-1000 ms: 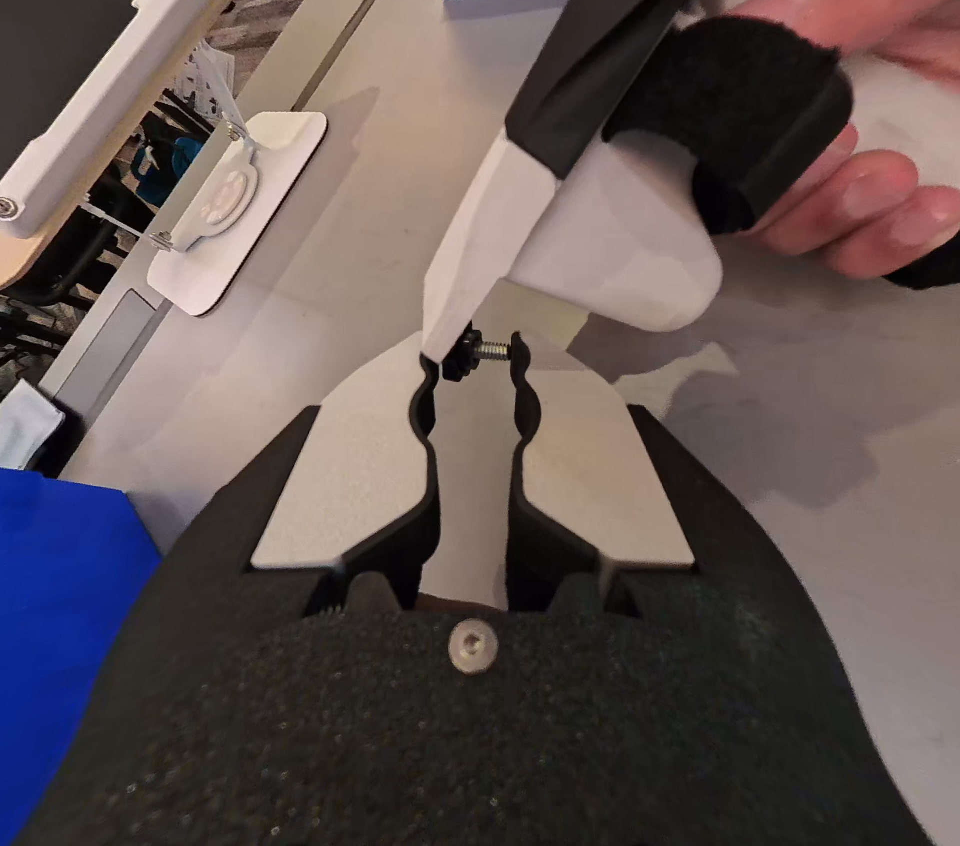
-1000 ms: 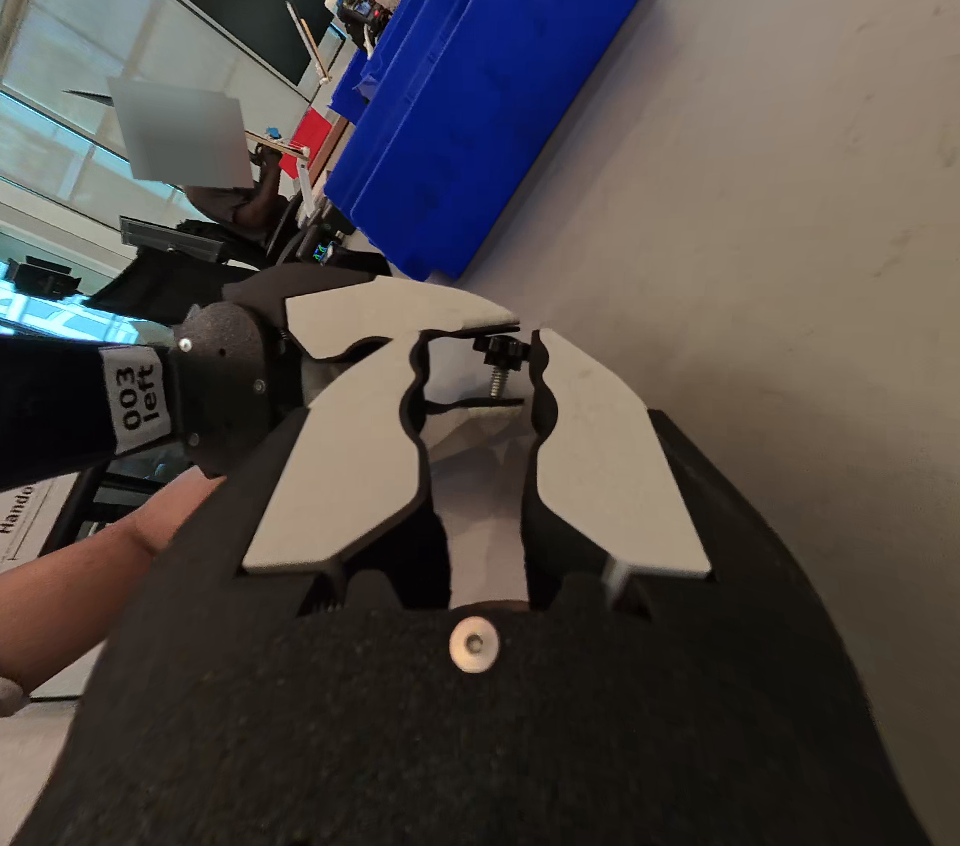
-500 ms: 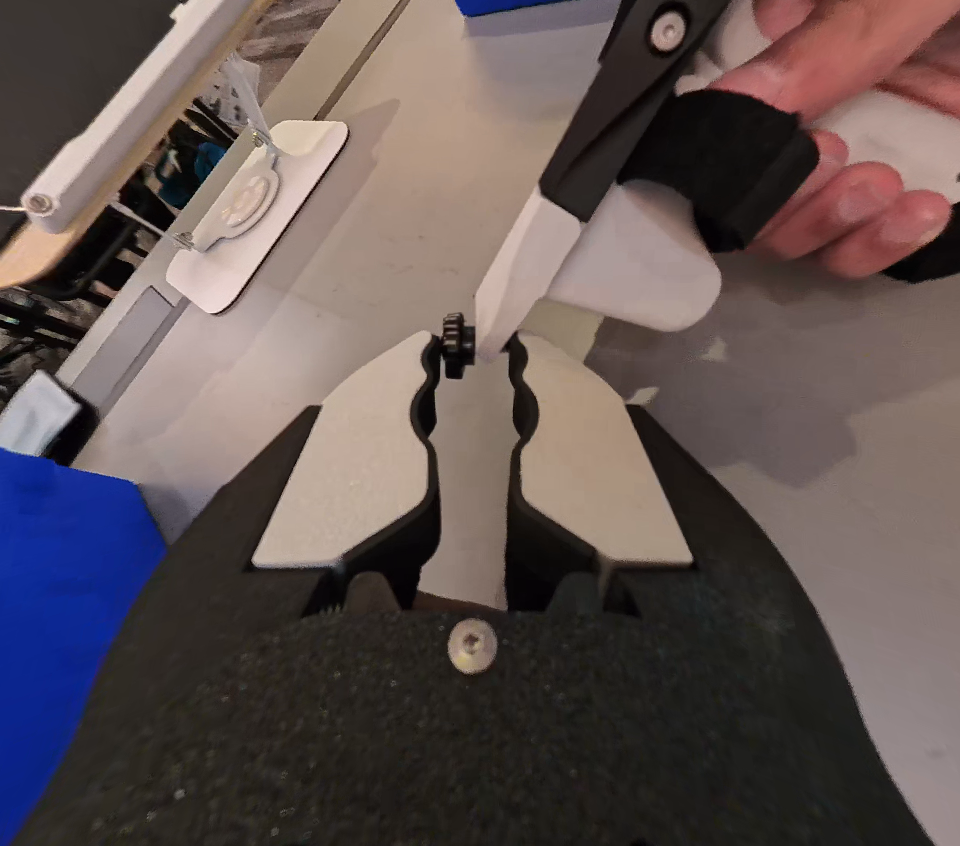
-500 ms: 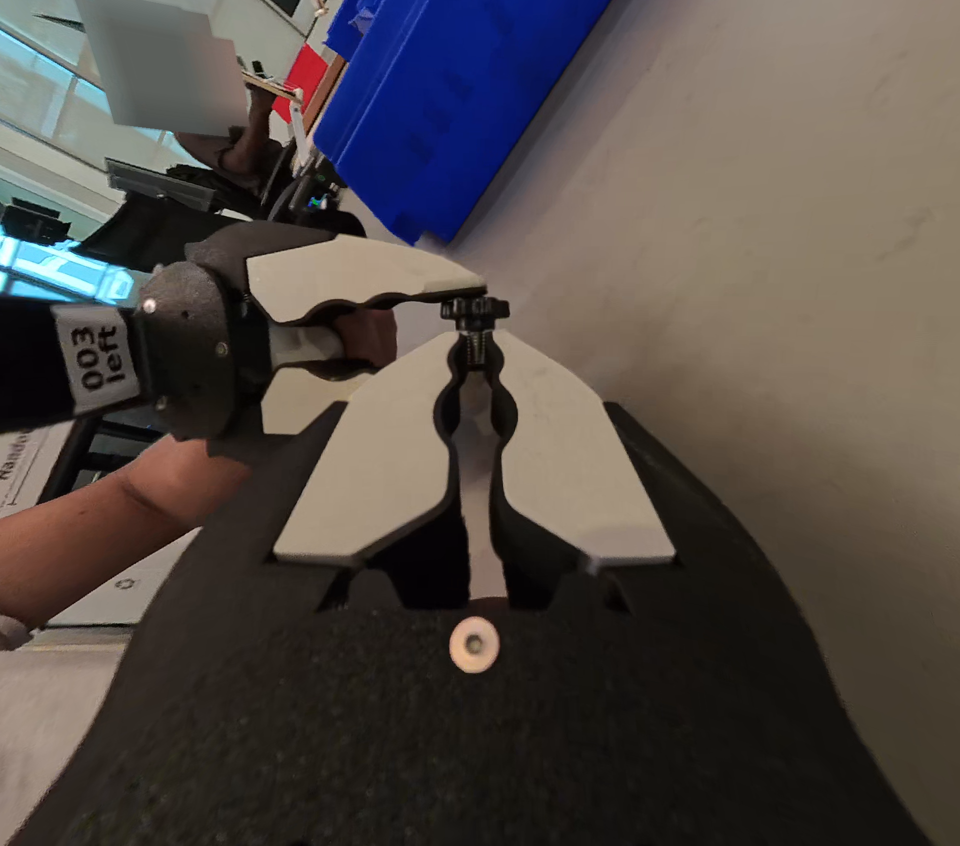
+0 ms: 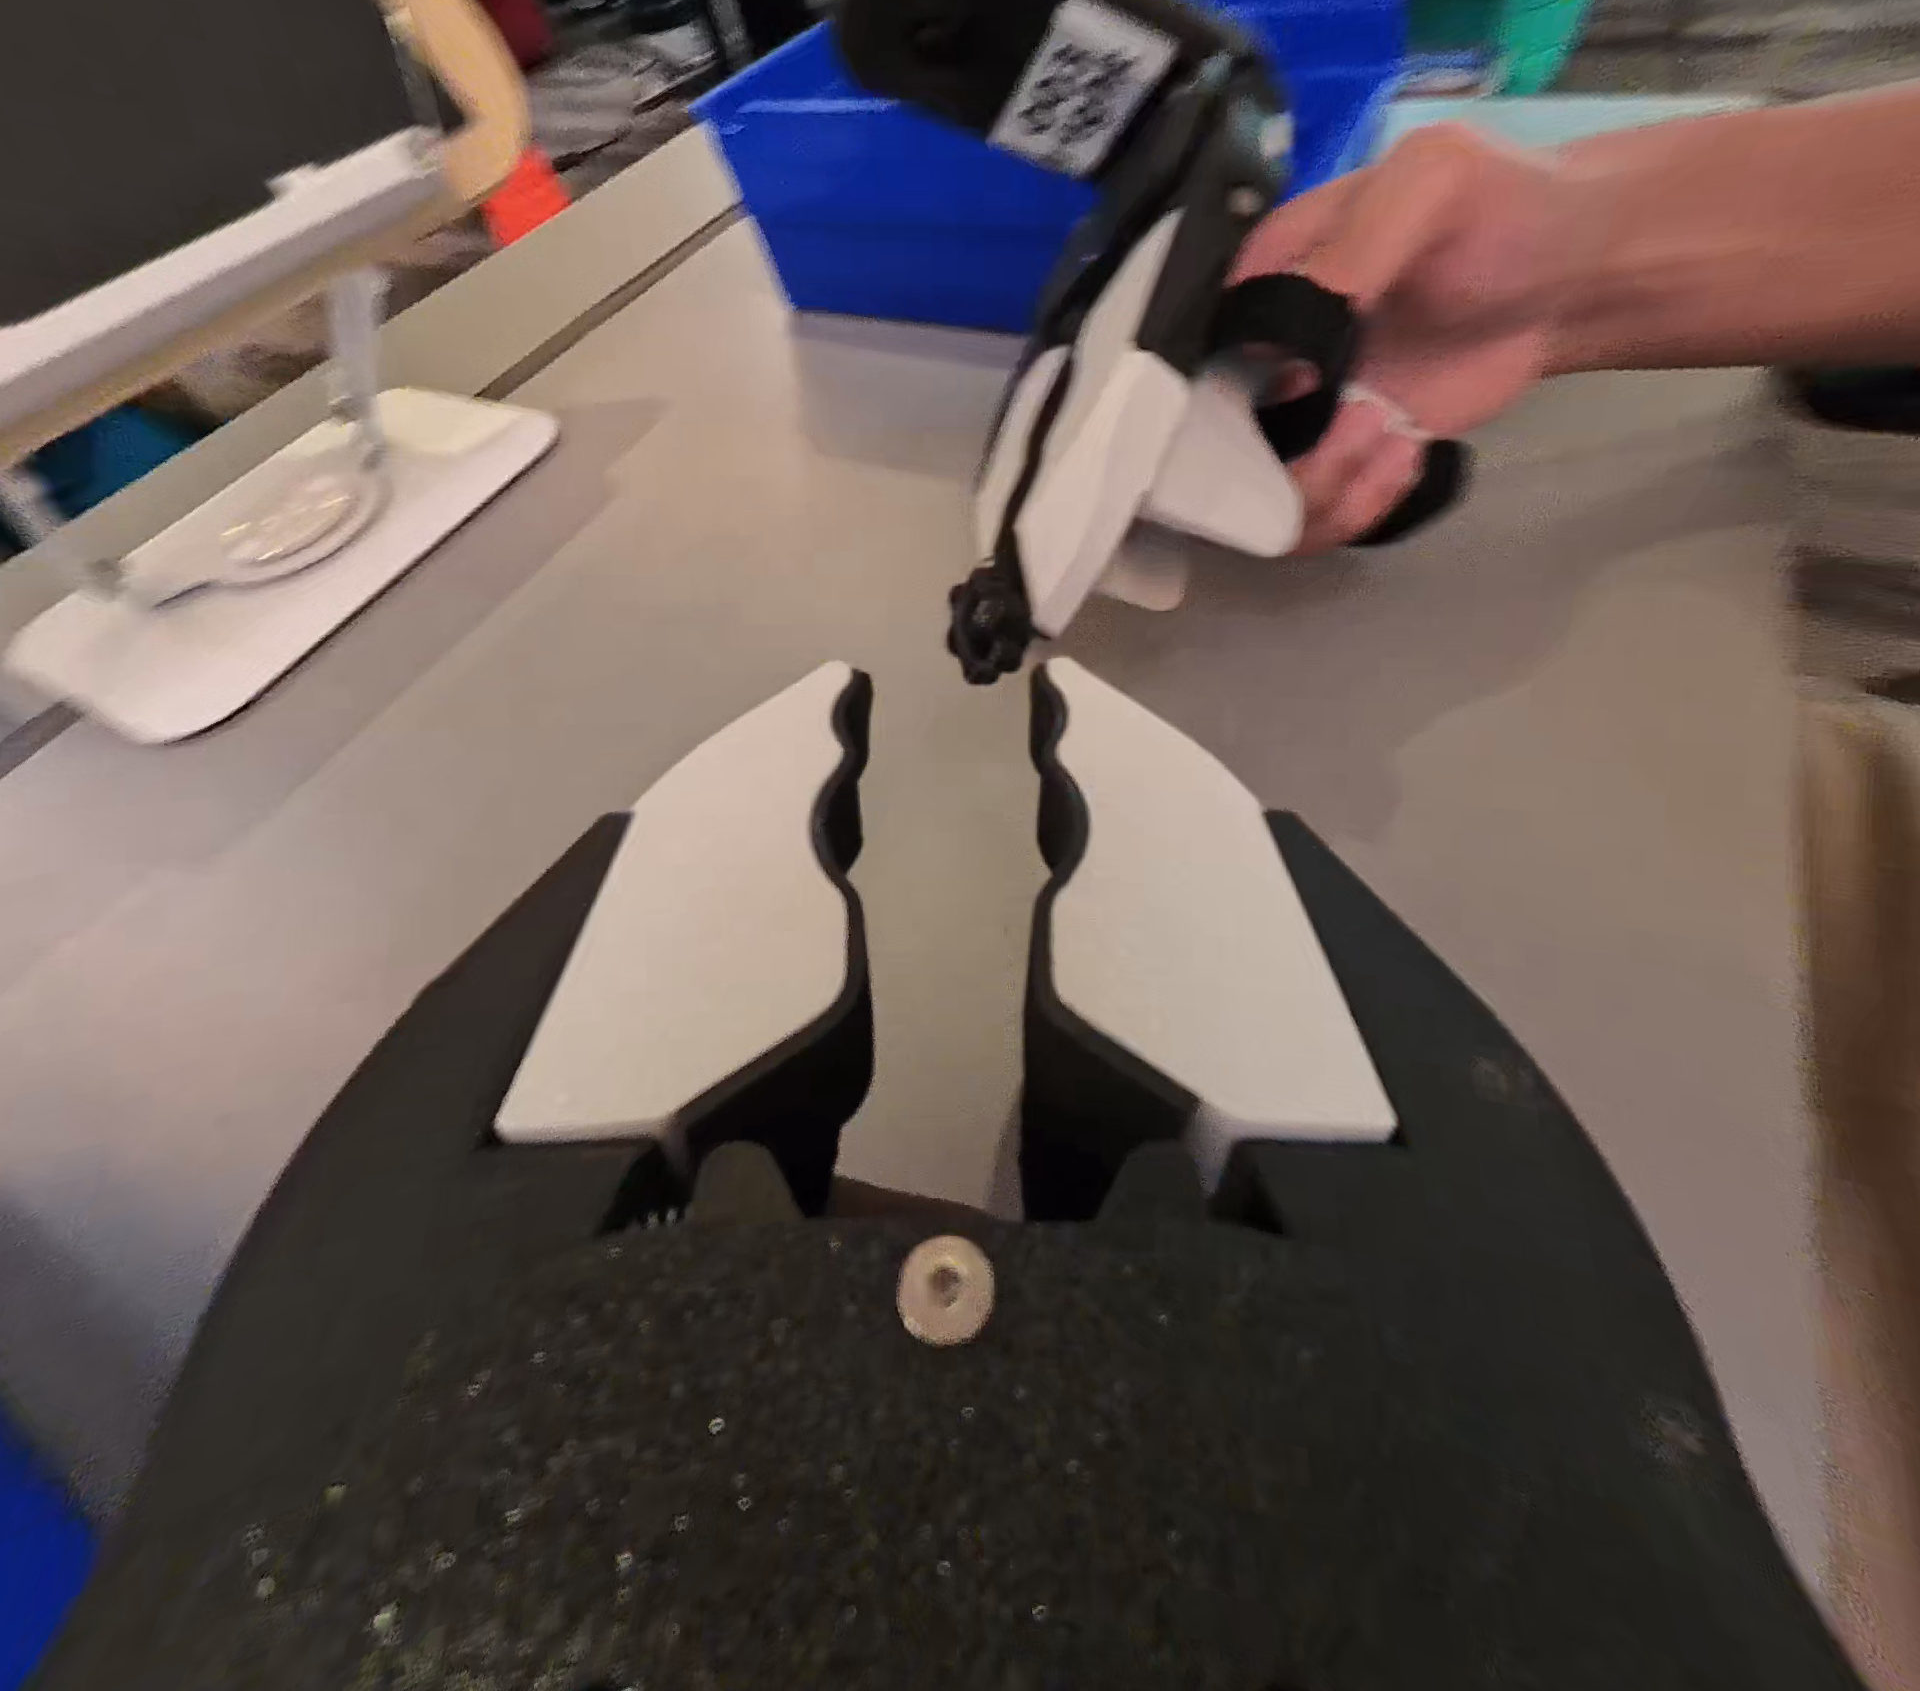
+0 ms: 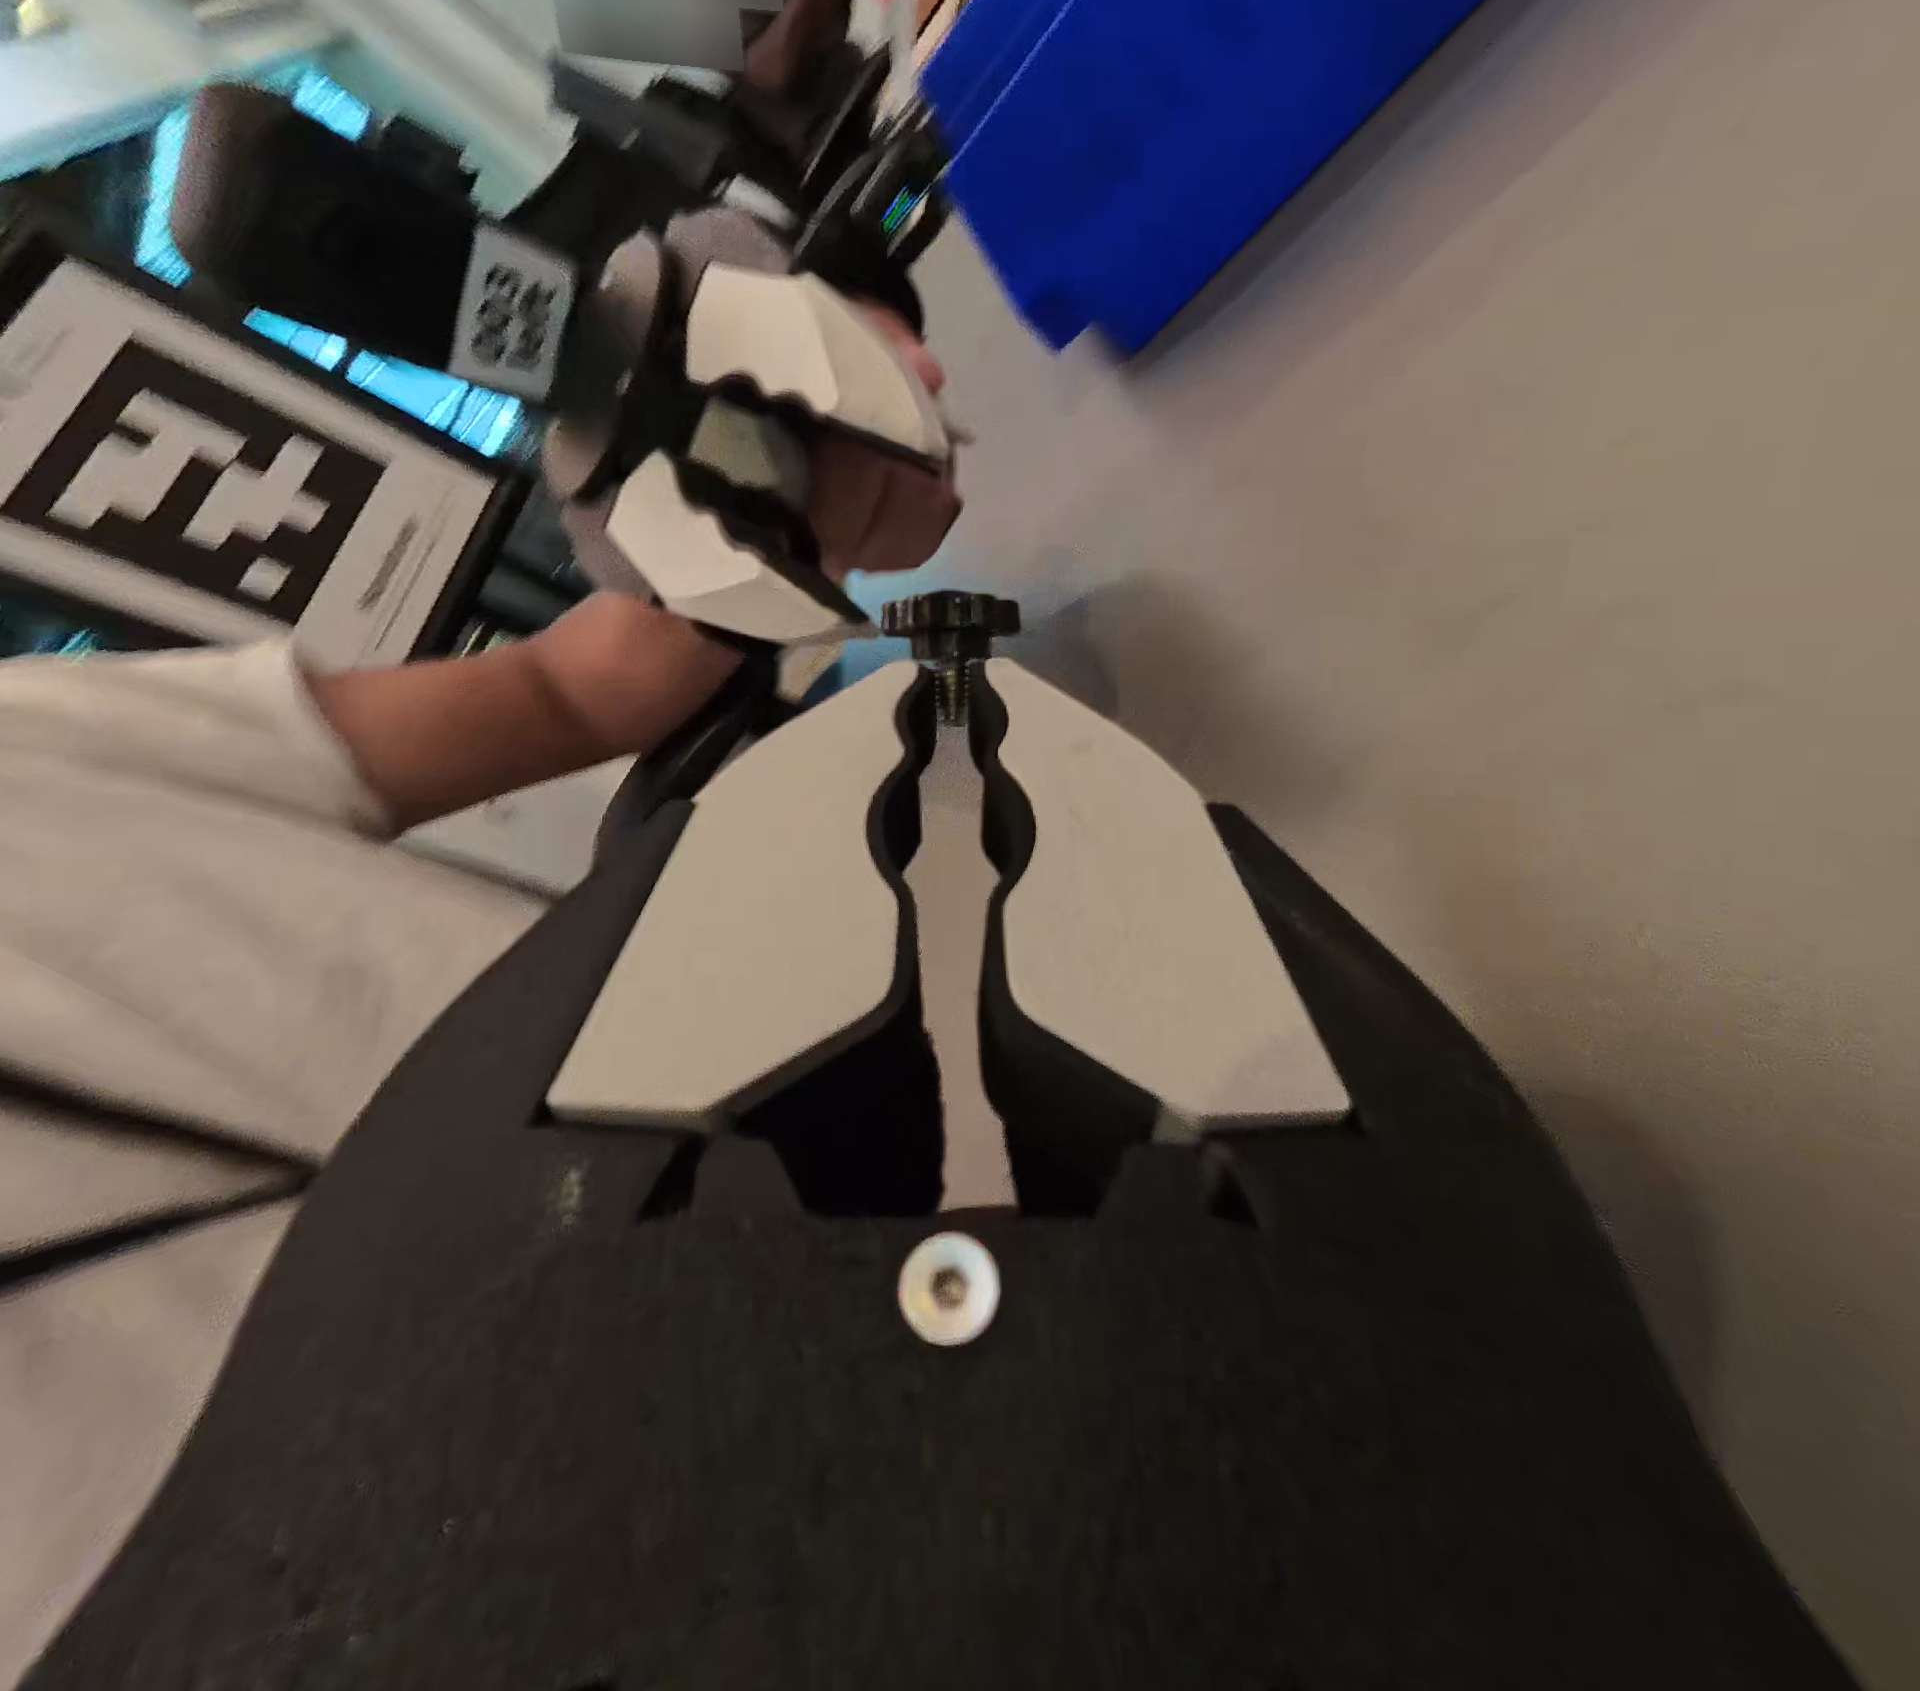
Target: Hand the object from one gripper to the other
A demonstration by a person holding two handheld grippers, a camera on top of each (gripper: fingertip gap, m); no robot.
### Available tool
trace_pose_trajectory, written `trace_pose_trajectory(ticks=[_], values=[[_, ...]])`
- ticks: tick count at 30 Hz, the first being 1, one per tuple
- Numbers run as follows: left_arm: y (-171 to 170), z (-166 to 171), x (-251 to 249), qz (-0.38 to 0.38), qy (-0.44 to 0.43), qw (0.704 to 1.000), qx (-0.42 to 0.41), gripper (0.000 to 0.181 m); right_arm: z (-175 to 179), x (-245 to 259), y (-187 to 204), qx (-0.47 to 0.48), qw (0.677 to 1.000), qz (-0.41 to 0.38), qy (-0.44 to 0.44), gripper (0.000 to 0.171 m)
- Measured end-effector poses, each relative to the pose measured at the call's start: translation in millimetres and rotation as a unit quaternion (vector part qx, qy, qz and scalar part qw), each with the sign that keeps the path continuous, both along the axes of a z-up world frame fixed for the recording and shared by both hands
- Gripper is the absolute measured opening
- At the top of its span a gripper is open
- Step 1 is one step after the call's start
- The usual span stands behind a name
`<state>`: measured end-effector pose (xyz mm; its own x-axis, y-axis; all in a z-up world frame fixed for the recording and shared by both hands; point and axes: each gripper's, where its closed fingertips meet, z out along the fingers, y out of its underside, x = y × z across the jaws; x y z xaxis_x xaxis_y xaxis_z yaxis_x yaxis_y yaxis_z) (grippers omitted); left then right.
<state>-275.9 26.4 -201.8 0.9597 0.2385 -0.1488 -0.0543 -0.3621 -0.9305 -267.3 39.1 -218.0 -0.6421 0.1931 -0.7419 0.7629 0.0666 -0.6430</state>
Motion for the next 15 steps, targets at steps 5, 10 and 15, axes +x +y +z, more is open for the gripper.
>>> trace_pose_trajectory(ticks=[5, 10, 15], values=[[8, 0, 45, -0.129, -0.026, 0.991, 0.000, 0.040, 2, 60, 1, -0.010, 0.980, 0.194, -0.040, 0.006], [17, 1, 90, -0.231, -0.056, 0.971, 0.000, 0.035, 1, 86, -5, -0.033, 0.959, 0.267, -0.091, 0.006], [19, -6, 98, -0.237, -0.045, 0.970, -0.021, 0.031, 9, 97, -5, -0.052, 0.948, 0.297, -0.101, 0.006]])
